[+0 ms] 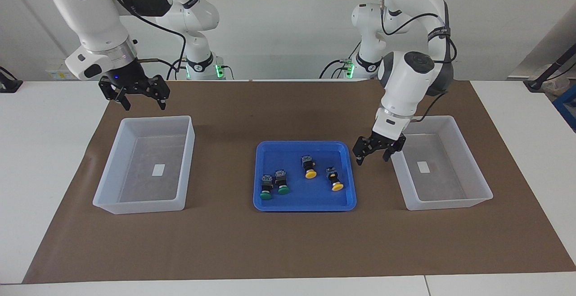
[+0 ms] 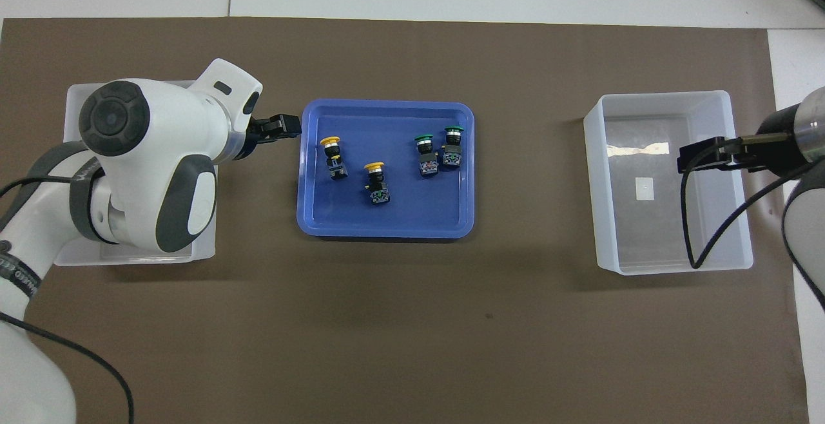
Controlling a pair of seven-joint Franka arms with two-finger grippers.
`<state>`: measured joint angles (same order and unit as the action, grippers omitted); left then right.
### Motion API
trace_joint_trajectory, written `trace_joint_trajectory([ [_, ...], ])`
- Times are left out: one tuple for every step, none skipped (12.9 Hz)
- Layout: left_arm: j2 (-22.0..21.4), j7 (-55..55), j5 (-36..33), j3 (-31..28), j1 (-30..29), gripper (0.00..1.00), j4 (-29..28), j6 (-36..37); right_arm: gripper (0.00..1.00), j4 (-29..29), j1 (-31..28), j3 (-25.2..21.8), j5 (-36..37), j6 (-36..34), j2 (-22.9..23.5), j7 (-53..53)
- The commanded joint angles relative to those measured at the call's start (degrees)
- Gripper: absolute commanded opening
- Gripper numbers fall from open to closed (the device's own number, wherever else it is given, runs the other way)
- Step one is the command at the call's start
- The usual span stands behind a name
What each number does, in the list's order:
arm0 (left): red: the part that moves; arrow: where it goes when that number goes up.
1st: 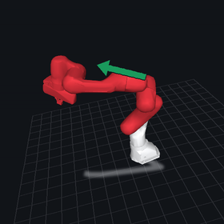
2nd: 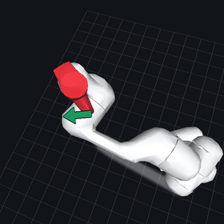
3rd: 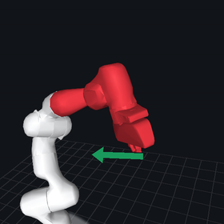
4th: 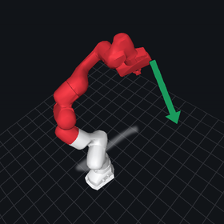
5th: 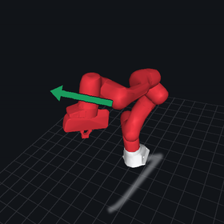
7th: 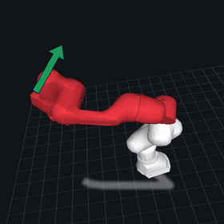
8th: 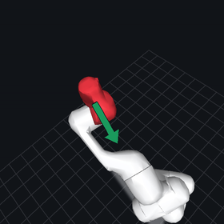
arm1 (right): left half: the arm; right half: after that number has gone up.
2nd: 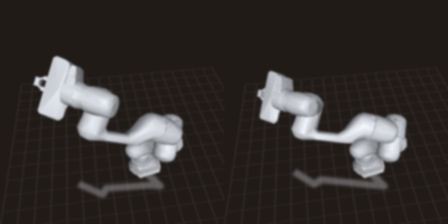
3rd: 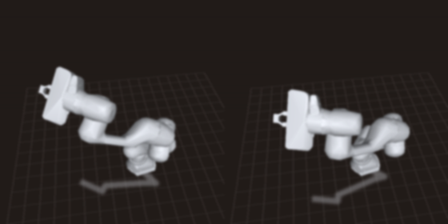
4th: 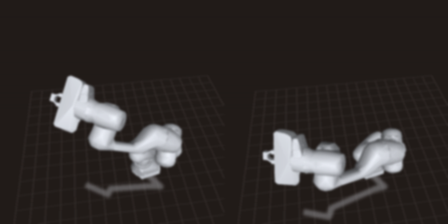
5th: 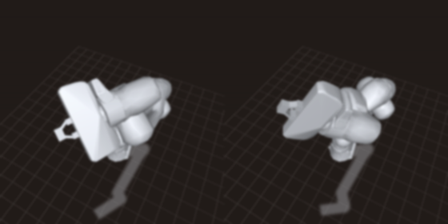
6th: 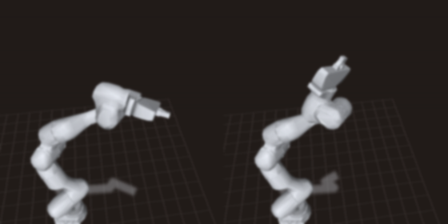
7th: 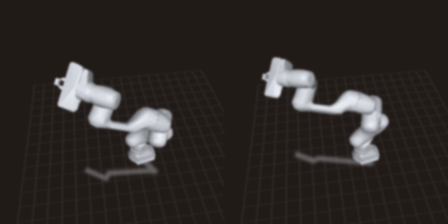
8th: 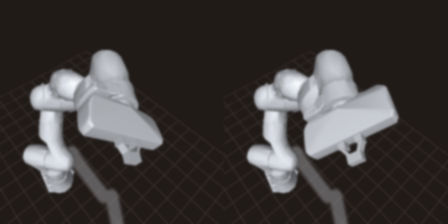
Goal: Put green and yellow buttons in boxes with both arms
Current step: 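Reach the left gripper into the blue tray toward a yellow button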
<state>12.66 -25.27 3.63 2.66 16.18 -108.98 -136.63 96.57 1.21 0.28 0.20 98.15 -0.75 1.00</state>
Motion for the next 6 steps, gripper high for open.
trace_joint_trajectory([
  [3.24, -2.68, 0.41, -0.82, 3.32, 1.00, -0.27, -4.52, 1.00, 1.60, 0.98, 0.60, -1.43, 3.26, -0.48, 0.14],
  [4.55, -3.38, 0.41, -0.82, 4.29, 1.00, -0.10, -5.31, 1.00, 1.87, 1.86, 0.69, -1.43, 3.97, -0.39, 0.93],
  [6.04, -4.51, 0.41, -0.91, 5.77, 1.00, -0.10, -7.14, 1.00, 1.96, 2.73, 0.60, -1.35, 4.50, -0.22, 2.15],
  [7.71, -6.00, 0.41, -0.91, 6.92, 1.00, -0.10, -9.07, 1.00, 2.22, 3.44, 0.69, -1.35, 5.81, 0.22, 3.73],
  [8.77, -6.80, 0.41, -0.91, 7.89, 1.00, -0.10, -10.14, 1.00, 2.22, 4.40, 0.69, -1.35, 7.65, 0.83, 5.14],
  [9.31, -7.07, 0.41, -0.91, 8.33, 1.00, -0.18, -10.50, 1.00, 2.13, 5.54, 0.60, -1.43, 9.75, 2.14, 6.63],
])
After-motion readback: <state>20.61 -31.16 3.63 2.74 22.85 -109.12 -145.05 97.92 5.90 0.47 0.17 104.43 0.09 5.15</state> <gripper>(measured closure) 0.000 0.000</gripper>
